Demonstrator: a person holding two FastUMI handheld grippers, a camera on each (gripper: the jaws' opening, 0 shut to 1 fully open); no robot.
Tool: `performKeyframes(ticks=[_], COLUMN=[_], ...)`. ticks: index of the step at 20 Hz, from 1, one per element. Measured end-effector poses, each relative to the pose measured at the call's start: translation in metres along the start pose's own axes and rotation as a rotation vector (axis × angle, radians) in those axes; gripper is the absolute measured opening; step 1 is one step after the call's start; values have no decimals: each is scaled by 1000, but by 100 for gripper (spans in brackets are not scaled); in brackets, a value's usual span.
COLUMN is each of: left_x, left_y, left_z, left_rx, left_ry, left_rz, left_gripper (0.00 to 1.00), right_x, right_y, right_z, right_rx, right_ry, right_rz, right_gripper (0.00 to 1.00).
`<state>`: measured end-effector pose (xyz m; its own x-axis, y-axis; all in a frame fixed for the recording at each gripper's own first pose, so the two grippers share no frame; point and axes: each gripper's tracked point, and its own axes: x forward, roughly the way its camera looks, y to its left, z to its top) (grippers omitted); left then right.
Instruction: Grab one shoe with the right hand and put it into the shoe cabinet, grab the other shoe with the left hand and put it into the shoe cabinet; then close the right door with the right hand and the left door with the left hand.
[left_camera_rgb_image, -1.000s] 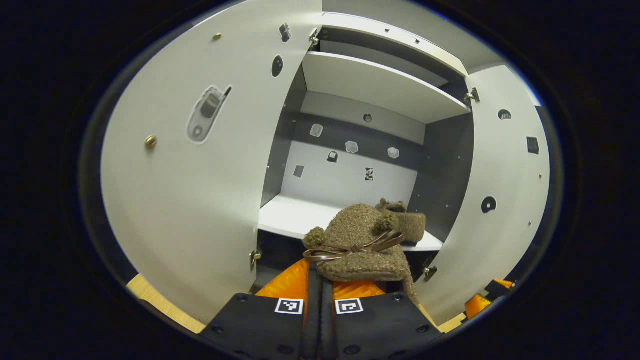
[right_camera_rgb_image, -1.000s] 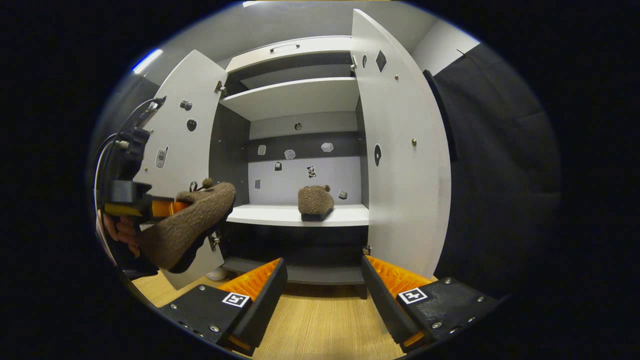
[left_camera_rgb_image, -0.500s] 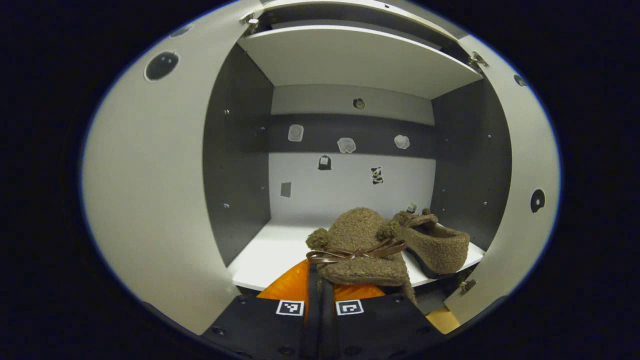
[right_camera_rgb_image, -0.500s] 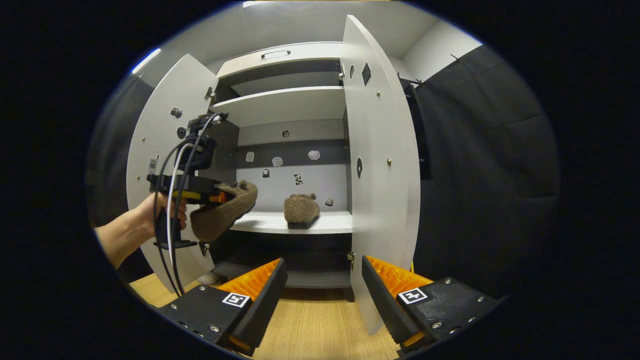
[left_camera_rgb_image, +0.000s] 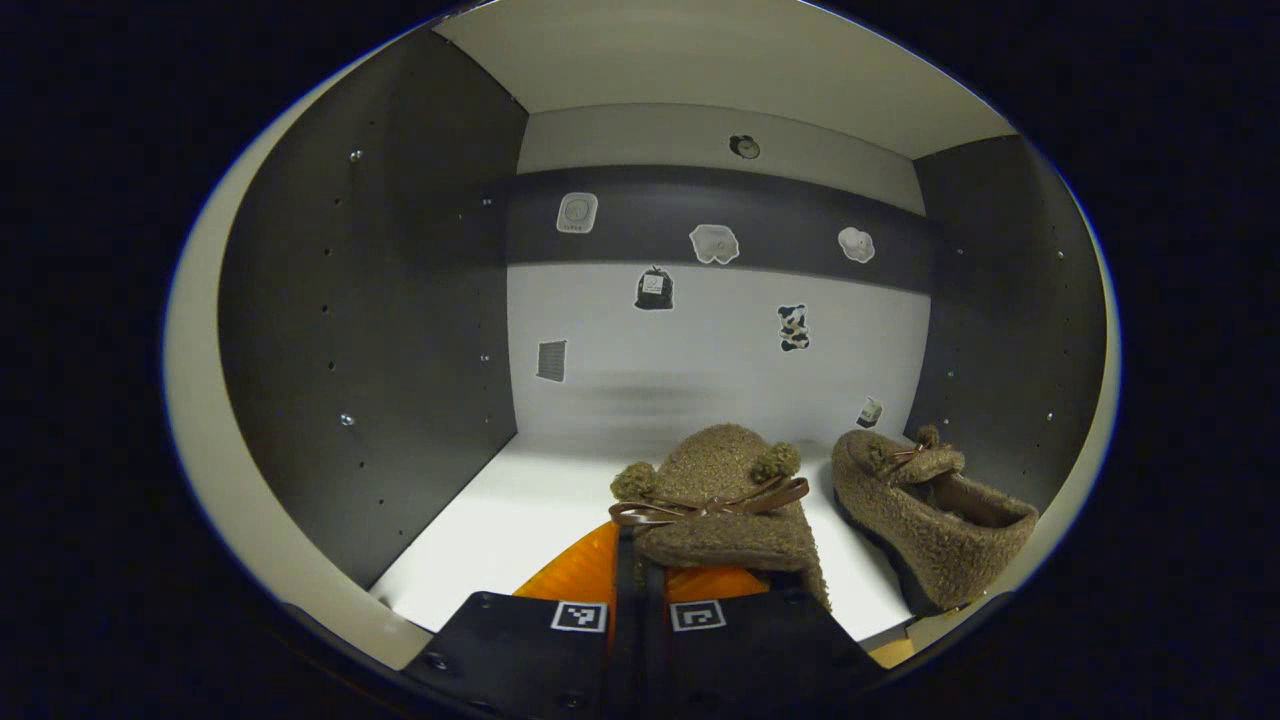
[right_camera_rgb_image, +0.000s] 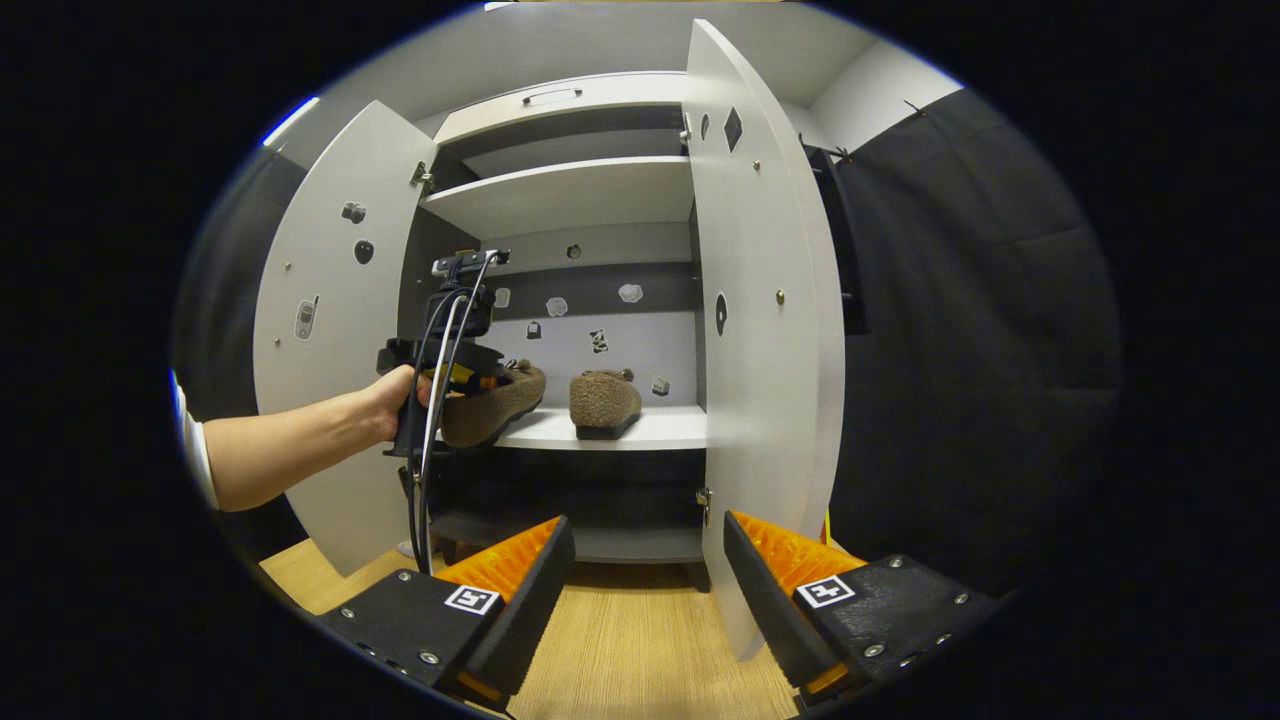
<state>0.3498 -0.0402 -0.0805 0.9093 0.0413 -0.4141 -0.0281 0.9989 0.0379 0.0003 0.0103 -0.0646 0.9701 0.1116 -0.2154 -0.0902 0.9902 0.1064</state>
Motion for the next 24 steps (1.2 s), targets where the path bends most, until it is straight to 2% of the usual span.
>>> performKeyframes(ticks=[3,7,9,10,11,12,13,14,18,24], left_x=[9,8,4,1,-2,-4,-8,-11,-32,-74], left_y=[0,6,5,5,5,8,8,11,19,32], left_z=[2,1,7,6,7,7,7,4,0,6], left_rx=[5,7,-4,-2,-2,-5,-12,-23,-90,-148], left_ry=[19,48,33,33,29,31,35,35,25,-103], left_rz=[-1,34,24,19,16,14,11,6,-16,-65], left_gripper=[10,27,35,49,58,84,93,96,97,97], right_x=[-6,-15,-21,-24,-26,-27,-29,-30,-32,-36], right_y=[7,7,10,12,12,13,14,14,14,14], right_z=[-6,-12,-12,-11,-10,-9,-7,-6,-2,5], right_rx=[4,-1,1,-6,-16,-21,-19,-15,3,3], right_ry=[17,34,34,30,28,26,21,16,9,-14], right_rz=[17,1,-4,-6,-12,-17,-20,-23,-43,-84], right_gripper=[92,92,92,92,92,92,92,92,92,92])
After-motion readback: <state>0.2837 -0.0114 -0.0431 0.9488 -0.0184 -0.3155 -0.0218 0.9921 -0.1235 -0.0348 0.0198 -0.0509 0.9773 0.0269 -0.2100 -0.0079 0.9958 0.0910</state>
